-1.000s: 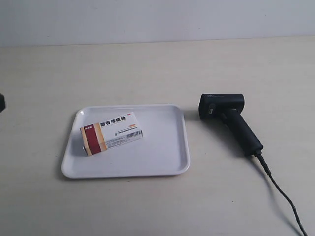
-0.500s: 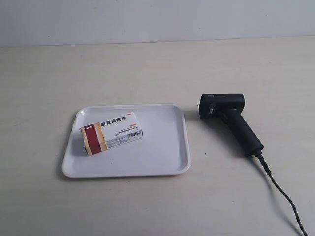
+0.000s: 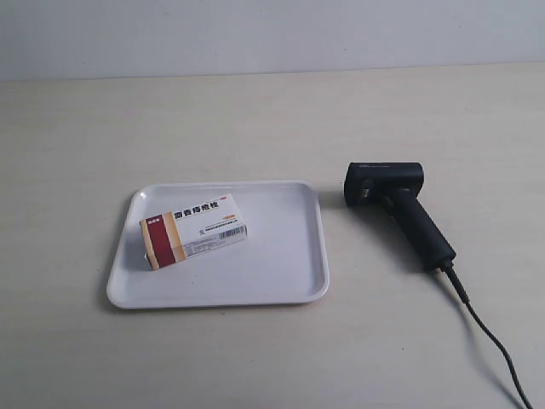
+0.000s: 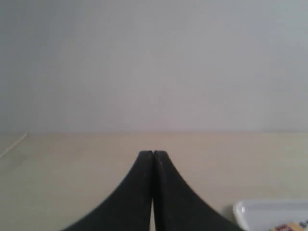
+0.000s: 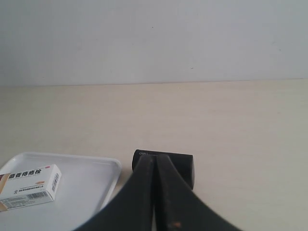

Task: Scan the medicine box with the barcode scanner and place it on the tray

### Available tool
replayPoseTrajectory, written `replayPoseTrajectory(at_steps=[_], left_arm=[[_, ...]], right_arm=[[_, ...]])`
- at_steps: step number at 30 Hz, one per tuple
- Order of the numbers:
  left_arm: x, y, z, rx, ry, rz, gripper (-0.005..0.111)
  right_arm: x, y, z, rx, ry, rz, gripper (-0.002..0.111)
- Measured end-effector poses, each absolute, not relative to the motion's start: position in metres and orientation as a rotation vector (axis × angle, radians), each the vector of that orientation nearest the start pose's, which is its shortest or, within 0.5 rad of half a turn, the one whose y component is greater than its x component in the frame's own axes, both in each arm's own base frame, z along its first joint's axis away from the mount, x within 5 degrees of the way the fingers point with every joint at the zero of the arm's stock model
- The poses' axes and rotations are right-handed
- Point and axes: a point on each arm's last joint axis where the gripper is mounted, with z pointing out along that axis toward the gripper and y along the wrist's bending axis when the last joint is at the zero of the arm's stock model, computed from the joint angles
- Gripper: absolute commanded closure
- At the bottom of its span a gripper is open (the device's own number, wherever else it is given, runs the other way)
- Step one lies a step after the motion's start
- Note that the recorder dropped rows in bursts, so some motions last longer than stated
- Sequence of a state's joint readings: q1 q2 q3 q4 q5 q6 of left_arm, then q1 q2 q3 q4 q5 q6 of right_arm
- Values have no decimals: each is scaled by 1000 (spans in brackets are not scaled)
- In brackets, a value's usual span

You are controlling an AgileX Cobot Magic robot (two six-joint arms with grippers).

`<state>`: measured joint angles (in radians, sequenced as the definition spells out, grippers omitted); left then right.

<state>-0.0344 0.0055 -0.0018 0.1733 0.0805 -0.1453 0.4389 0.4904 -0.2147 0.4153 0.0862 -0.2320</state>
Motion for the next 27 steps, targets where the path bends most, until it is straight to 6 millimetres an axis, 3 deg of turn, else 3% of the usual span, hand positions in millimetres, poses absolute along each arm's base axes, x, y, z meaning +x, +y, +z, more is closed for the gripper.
replayPoseTrajectory(at_steps=[5,27], left_arm=[[56,0,193,33,1703,6,105],[56,0,191,41,1726,12,105]], right_arm=[[96,48,241,-263,1845,465,108],[96,48,241,-263,1845,465,108]])
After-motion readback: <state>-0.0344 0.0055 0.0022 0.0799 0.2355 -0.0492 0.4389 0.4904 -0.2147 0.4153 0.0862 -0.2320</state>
